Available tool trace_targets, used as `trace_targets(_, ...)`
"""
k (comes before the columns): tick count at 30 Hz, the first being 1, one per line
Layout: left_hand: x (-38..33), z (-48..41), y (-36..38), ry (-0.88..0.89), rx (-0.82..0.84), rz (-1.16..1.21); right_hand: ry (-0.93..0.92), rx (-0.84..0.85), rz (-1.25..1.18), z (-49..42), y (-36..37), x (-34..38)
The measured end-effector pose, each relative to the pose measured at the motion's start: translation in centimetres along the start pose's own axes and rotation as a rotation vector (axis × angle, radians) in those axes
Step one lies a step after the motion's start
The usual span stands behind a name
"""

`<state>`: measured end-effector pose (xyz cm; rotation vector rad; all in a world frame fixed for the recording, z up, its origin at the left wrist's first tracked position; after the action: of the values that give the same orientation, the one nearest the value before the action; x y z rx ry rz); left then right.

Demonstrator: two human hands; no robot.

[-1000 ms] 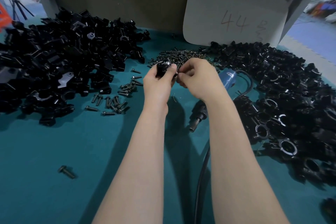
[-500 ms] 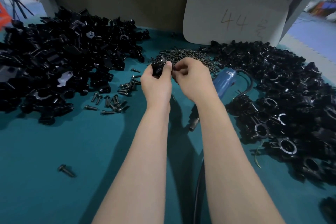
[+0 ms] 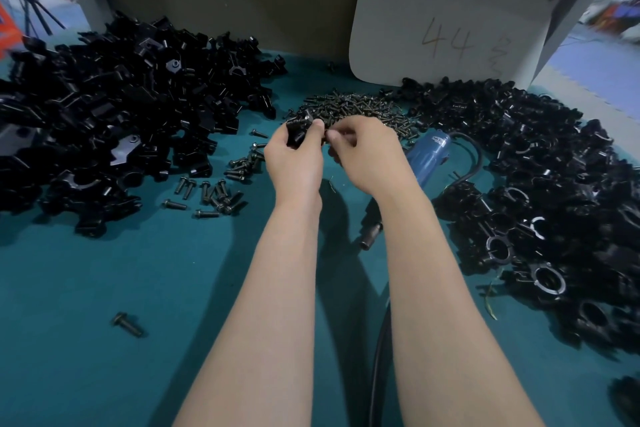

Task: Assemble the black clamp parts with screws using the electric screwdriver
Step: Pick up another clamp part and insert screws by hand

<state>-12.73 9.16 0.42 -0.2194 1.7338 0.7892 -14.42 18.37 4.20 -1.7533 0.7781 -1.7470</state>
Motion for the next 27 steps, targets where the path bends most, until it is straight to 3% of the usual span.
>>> trace_targets(10, 0.3, 0.0, 0.1, 0.014, 0.001, -0.082, -0.012, -0.088, 0.068, 0.1, 0.9, -0.3)
trace_targets(27, 0.6, 0.6, 0.1, -0.025, 0.007, -0.074, 0.075, -0.022, -0.008, 0.2, 0.9, -0.7)
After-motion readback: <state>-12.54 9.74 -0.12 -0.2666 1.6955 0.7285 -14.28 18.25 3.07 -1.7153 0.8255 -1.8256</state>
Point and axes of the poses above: each hand's wrist, its own z-axis away from the middle knuckle, its own y-axis out of the palm, x = y × z, the point moved 4 cm from there along -z, towards the middle knuckle, and after that the axes turned 14 degrees about y, right-handed, at the moved point
